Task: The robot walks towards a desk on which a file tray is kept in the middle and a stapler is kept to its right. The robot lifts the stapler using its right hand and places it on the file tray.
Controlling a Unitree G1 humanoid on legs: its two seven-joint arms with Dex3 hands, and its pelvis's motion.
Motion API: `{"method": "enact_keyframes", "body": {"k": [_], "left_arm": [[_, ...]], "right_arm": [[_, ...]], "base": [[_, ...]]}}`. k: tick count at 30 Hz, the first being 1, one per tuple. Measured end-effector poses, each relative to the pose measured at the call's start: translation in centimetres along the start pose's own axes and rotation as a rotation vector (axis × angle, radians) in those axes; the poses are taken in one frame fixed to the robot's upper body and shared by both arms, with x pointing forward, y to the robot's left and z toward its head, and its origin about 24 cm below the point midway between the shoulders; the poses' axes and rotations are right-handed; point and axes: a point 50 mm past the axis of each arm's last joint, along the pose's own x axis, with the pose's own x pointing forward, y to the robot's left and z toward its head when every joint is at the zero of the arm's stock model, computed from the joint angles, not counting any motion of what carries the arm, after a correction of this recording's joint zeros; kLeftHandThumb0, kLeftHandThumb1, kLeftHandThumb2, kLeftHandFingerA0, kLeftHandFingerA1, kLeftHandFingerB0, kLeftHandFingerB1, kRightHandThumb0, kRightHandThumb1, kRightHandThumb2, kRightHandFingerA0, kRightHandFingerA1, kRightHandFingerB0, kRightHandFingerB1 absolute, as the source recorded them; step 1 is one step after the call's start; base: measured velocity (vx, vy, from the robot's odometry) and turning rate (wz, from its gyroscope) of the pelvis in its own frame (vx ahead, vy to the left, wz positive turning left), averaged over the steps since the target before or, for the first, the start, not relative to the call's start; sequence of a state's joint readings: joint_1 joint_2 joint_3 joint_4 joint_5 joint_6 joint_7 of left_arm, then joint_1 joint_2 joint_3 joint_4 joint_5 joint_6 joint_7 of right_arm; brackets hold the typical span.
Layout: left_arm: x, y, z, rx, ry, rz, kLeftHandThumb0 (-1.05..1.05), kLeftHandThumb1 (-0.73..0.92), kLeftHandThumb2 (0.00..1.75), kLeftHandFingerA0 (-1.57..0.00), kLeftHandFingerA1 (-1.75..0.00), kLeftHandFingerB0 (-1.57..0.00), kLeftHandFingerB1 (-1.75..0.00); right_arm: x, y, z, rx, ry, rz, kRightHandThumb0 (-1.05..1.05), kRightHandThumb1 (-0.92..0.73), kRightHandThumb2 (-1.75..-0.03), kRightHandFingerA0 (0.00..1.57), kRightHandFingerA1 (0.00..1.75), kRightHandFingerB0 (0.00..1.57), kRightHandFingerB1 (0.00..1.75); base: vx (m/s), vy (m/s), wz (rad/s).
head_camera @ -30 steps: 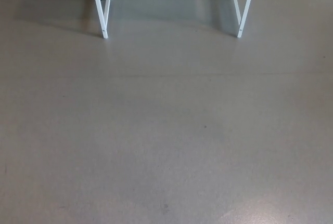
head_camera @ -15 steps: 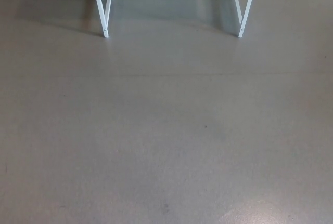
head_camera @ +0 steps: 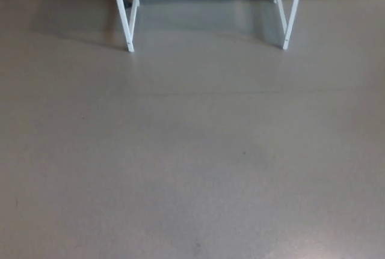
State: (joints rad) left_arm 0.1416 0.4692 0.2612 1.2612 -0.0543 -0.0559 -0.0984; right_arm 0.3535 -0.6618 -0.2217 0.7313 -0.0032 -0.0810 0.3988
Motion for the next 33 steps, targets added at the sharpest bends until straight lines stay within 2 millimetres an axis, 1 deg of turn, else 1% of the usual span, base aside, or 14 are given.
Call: {"method": "enact_keyframes", "body": {"k": [2,5,9,10,11,17,20,21,25,27,28,31,32,33], "left_arm": [[-0.1,0.1,-0.4,0.005,0.009,0.001,-0.89,0.92,1.07,-0.11,-0.83,-0.04,-0.69],[-0.1,0.2,-0.7,0.007,0.019,0.002,-0.86,0.8,1.33,-0.13,-0.75,-0.07,-0.64],[-0.1,0.4,-0.4,0.007,0.01,0.006,-0.89,0.92,1.07,-0.11,-0.82,-0.04,-0.68],[-0.1,0.7,-0.2,0.006,0.003,0.015,-0.93,0.8,1.34,-0.07,-0.72,-0.12,-0.62],[-0.1,0.7,-0.1,0.006,0.0,0.018,-0.91,0.83,1.37,-0.04,-0.71,-0.12,-0.59],[0.0,0.6,0.3,-0.002,-0.011,0.014,-0.93,0.8,1.35,-0.1,-0.75,-0.12,-0.63],[0.0,0.5,0.2,-0.003,-0.009,0.014,-0.86,0.92,1.09,-0.13,-0.82,0.0,-0.62],[0.0,0.5,0.2,-0.005,-0.01,0.014,-0.85,0.92,1.1,-0.16,-0.82,-0.01,-0.63],[0.1,-0.1,0.3,0.004,-0.012,-0.003,-0.84,0.77,1.33,-0.12,-0.75,-0.04,-0.66],[0.1,-0.1,0.5,0.005,-0.016,-0.004,-0.85,0.78,1.33,-0.12,-0.74,-0.07,-0.64],[0.1,-0.1,0.6,0.004,-0.017,-0.003,-0.88,0.86,1.17,-0.12,-0.78,-0.01,-0.62],[0.1,-0.1,0.7,-0.013,-0.02,0.0,-0.87,0.92,1.1,-0.13,-0.82,0.0,-0.63],[0.1,-0.1,0.7,-0.013,-0.021,0.0,-0.91,0.81,1.35,-0.03,-0.71,-0.12,-0.61],[0.1,-0.1,0.7,-0.014,-0.022,-0.001,-0.87,0.92,1.08,-0.09,-0.82,-0.02,-0.67]], "right_arm": [[-0.1,0.0,0.2,-0.01,-0.01,-0.003,-0.38,-0.38,-0.96,0.03,0.51,0.0,0.51],[-0.2,0.0,0.3,-0.013,-0.018,-0.002,-0.67,-0.39,-0.82,0.03,0.5,0.05,0.34],[0.2,0.3,-0.3,0.046,-0.001,-0.001,-0.66,-0.45,-0.8,0.19,0.53,0.05,0.38],[0.2,0.3,-0.6,0.053,0.011,-0.001,-0.59,-0.57,-0.59,0.15,0.47,0.08,0.26],[0.2,0.4,-0.8,0.056,0.016,-0.001,-0.37,-0.4,-0.96,0.04,0.51,0.0,0.51],[0.2,0.3,-0.8,0.085,0.008,-0.01,-0.6,-0.56,-0.58,0.32,0.51,0.11,0.26],[0.3,0.2,-0.7,0.096,0.001,-0.012,-0.57,-0.46,-0.75,0.04,0.52,0.04,0.36],[0.3,0.2,-0.6,0.108,-0.005,-0.015,-0.56,-0.55,-0.59,0.23,0.52,0.09,0.28],[0.3,0.1,0.1,0.115,-0.033,-0.013,-0.63,-0.46,-0.78,0.05,0.51,0.03,0.37],[0.3,-0.1,0.5,0.115,-0.049,-0.019,-0.59,-0.54,-0.58,0.06,0.45,0.08,0.28],[0.3,-0.1,0.6,0.116,-0.049,-0.019,-0.38,-0.36,-0.94,0.04,0.52,0.0,0.51],[0.2,0.0,0.5,0.1,-0.044,-0.012,-0.69,-0.44,-0.79,0.1,0.51,0.04,0.37],[0.2,0.1,0.5,0.092,-0.041,-0.009,-0.61,-0.56,-0.58,0.14,0.46,0.08,0.29],[0.3,0.1,0.6,0.088,-0.041,-0.008,-0.62,-0.46,-0.76,0.06,0.5,0.04,0.39]], "base": [[0.01,0.133,-0.01],[0.09,0.247,-0.13],[0.2,0.376,-0.21],[0.1,0.175,0.03],[0.15,0.135,-0.12],[0.14,0.008,0.06],[0.12,-0.151,0.07],[0.13,-0.22,0.25],[0.19,-0.32,0.14],[0.13,-0.193,-0.02],[0.13,-0.142,-0.03],[0.15,-0.071,-0.03],[0.18,-0.008,-0.1],[0.16,0.013,-0.1]]}}
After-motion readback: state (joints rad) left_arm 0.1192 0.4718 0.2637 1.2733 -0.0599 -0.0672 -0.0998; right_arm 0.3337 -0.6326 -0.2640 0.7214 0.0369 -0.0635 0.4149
